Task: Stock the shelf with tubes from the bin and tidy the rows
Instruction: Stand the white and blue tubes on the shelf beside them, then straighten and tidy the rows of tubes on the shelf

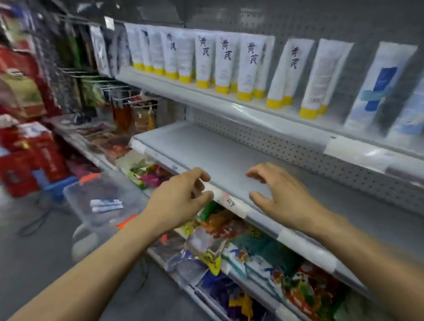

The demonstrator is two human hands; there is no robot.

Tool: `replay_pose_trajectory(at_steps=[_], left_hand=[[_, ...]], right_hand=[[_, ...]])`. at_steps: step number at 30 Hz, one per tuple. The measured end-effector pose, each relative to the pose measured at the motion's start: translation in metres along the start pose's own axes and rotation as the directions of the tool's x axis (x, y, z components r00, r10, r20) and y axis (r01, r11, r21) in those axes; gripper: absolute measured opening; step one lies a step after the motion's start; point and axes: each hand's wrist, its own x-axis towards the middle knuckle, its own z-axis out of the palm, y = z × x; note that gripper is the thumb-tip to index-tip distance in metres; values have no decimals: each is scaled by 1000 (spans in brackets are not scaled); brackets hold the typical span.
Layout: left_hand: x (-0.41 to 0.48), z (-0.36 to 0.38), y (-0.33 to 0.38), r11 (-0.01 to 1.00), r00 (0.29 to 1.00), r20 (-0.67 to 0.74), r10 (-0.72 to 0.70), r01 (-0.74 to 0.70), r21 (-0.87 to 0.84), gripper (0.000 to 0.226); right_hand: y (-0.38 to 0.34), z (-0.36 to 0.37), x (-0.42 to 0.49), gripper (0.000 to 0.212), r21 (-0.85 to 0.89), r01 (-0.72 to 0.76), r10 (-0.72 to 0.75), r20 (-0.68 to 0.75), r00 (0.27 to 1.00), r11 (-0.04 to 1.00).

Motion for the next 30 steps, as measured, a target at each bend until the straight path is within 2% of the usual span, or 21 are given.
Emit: replay_pose_trajectory(at_steps=[8,12,16,22,26,30], left_hand=[[12,-76,-222,963,962,53,-267,266,26,30],[21,-101,-307,927,926,51,-374,374,9,29],[34,-106,-380,878,874,112,-473,477,-19,25],[73,-85,-487,784,773,202,-601,619,-37,27],[110,-58,-562,715,698,261,-666,698,-41,31],[155,-21,-638,638,604,344,-719,770,-16,38]], right_hand=[[-128,139,175,35,138,129,-152,168,974,982],[-175,199,241,33,253,109,-170,230,958,961],[-200,263,297,35,329,70,-182,324,928,942],[-208,357,376,26,415,-101,-116,466,877,904],[-206,438,439,25,426,-282,-27,589,808,860],[-199,527,496,19,424,-492,88,683,725,760]])
